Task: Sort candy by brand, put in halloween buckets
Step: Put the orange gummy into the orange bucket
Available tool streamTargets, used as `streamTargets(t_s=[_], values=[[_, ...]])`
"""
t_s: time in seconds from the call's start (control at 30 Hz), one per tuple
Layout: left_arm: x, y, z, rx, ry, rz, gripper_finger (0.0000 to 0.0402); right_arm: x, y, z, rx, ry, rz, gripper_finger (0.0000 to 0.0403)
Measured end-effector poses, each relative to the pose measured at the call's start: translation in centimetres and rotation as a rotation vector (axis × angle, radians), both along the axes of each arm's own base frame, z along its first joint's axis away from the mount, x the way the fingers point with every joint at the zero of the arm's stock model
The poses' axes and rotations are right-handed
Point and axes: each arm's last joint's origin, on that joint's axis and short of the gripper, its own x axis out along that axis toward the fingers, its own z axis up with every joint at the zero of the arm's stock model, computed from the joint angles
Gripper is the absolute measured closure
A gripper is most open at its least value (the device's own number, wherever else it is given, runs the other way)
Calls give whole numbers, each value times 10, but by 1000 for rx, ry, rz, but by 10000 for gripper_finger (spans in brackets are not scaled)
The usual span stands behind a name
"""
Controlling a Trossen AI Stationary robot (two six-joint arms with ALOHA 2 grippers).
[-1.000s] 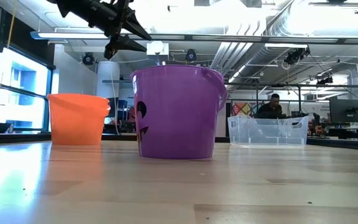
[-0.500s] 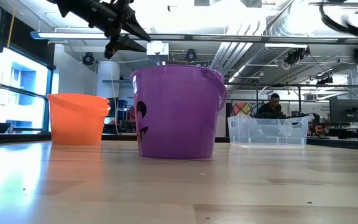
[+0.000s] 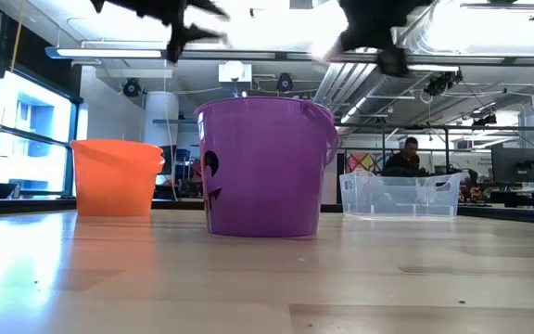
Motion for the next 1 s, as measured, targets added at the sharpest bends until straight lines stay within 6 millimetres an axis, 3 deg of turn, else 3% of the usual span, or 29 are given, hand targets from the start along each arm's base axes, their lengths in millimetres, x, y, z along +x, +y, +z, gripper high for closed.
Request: streamTargets(t_s=[0.23, 0.37, 0.53, 0.7, 1.0], values=[[-35, -16, 70, 145, -275, -18, 248, 72, -36, 7, -239, -204, 70, 403], [-58, -25, 96, 231, -379, 26, 248, 117, -52, 1, -326, -241, 84, 403], [-71, -28, 101, 240, -403, 113, 248, 171, -69, -6, -387, -280, 80, 403], [-70, -27, 101, 230, -402, 119, 248, 218, -89, -11, -464, -328, 42, 403], [-67, -26, 100, 227, -395, 117, 248, 275, -125, -49, -488, -356, -42, 403]])
